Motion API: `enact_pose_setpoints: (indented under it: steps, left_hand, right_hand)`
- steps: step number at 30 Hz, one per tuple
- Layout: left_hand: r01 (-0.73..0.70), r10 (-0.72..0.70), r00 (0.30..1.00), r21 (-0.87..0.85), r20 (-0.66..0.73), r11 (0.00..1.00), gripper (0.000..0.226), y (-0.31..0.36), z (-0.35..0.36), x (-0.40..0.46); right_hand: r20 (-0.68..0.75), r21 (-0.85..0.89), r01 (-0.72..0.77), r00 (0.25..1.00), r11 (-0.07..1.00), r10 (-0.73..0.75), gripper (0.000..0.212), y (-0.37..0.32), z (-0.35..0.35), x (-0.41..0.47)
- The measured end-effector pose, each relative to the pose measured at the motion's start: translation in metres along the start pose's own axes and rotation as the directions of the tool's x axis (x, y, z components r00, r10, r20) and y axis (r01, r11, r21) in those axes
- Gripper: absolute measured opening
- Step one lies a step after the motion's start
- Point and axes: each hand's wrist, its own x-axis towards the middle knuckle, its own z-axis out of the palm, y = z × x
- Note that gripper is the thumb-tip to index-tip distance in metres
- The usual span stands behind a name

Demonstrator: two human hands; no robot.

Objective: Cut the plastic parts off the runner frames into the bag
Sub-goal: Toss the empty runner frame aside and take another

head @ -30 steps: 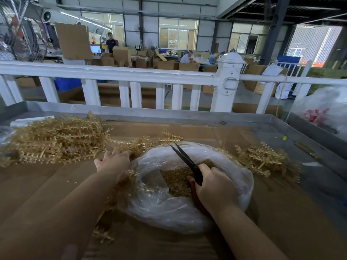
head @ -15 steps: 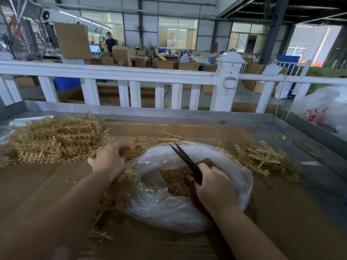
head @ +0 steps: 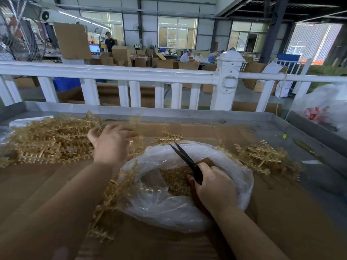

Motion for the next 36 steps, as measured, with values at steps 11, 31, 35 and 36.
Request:
enact_pose_setpoints:
  steps: [11, 31, 35, 36]
  left_hand:
    - [0.028, -0.015, 0.992, -0.099, 0.122, 0.995, 0.034, 0.008, 0.000, 0.004]
    - [0.431, -0.198, 0.890, -0.616, 0.411, 0.660, 0.030, 0.019, -0.002, 0.003]
    - [0.622, -0.363, 0.764, -0.759, 0.534, 0.193, 0.031, 0.025, -0.014, 0.013]
    - [0.653, -0.343, 0.710, -0.757, 0.615, -0.005, 0.033, 0.026, -0.018, 0.015]
  right_hand:
    - [-0.042, 0.015, -0.004, 0.999, 1.000, 0.005, 0.033, 0.001, 0.004, 0.000]
    - [-0.042, 0.022, 0.000, 0.999, 1.000, 0.001, 0.032, 0.004, 0.004, 0.000]
    - [-0.043, 0.023, 0.007, 0.999, 1.000, -0.006, 0.030, 0.004, 0.004, 0.000]
    - [-0.044, 0.023, 0.008, 0.999, 1.000, -0.007, 0.030, 0.004, 0.004, 0.000]
